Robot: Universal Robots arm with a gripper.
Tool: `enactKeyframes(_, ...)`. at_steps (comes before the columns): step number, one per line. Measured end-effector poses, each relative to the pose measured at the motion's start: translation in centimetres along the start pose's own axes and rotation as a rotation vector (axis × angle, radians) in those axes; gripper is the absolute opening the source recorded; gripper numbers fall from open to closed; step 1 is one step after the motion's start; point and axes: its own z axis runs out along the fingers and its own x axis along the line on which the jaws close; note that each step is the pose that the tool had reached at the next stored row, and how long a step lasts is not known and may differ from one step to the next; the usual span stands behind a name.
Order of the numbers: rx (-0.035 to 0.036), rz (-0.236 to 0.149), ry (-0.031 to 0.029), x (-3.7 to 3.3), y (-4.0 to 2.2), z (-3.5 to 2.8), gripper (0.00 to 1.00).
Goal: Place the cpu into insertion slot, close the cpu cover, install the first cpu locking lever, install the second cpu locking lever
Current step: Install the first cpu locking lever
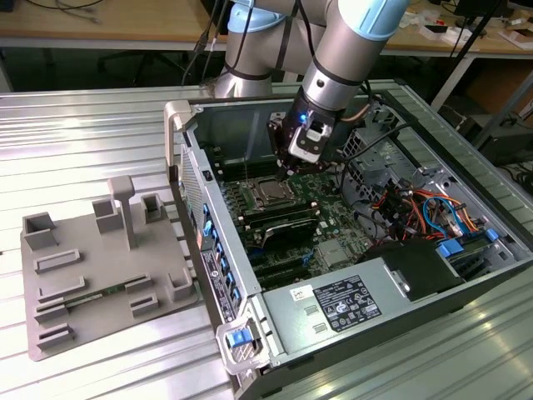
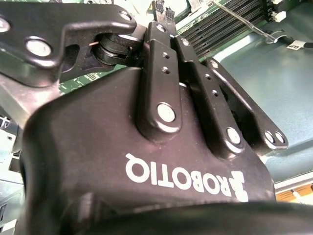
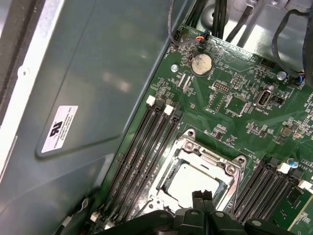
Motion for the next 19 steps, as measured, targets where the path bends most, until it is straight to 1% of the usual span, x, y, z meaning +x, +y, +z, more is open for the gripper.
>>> enactKeyframes(13, 0.0053, -0.058, -0.0038, 0.0, 0.0, 0.0, 0.11)
enactKeyframes(14, 0.0055, -0.064, -0.0038, 0.0, 0.0, 0.0, 0.11)
enactKeyframes(16, 0.0045, -0.076, -0.001, 0.01, 0.0, 0.0, 0.11)
enactKeyframes(19, 0.0055, -0.089, -0.0013, 0.0, 0.0, 0.0, 0.11)
